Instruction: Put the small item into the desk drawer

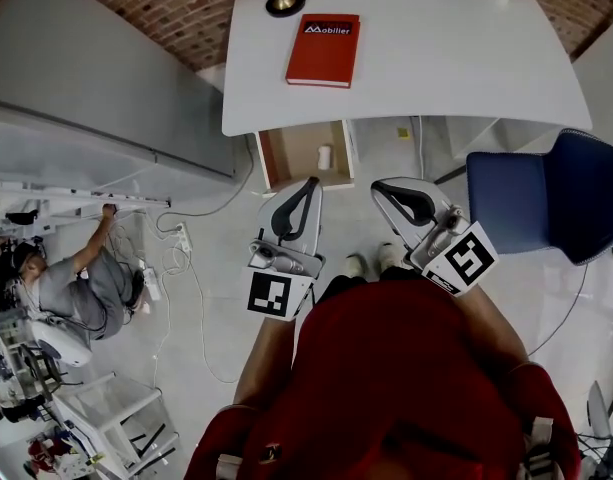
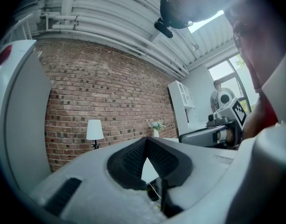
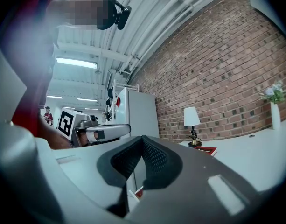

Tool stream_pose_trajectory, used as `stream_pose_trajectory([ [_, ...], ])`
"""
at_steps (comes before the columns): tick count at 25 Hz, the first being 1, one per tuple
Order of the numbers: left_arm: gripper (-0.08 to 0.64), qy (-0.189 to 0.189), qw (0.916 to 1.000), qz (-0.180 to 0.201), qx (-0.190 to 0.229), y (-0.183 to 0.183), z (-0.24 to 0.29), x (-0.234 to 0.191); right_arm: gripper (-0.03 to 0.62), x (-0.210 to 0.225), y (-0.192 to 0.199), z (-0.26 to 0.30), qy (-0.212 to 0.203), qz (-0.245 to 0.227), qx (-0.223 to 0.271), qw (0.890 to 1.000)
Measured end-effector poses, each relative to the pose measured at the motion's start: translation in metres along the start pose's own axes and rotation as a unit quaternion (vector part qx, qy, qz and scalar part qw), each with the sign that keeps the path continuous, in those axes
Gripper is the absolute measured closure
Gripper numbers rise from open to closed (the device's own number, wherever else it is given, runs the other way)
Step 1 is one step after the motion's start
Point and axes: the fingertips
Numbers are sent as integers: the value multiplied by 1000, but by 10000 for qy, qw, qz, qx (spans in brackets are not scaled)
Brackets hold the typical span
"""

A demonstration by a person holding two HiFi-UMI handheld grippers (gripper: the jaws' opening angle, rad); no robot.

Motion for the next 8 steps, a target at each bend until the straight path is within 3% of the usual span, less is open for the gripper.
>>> stream_pose_trajectory([
  [8, 558, -58, 10000, 15, 6, -3, 3, 4, 581, 6, -2, -3, -74, -15, 47, 10000],
])
Point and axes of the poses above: the fingertips, and each gripper's own axes: z forward along the fingers, x to its right, y out of its underside, and after that the axes turned 4 degrees about -z, right-handed
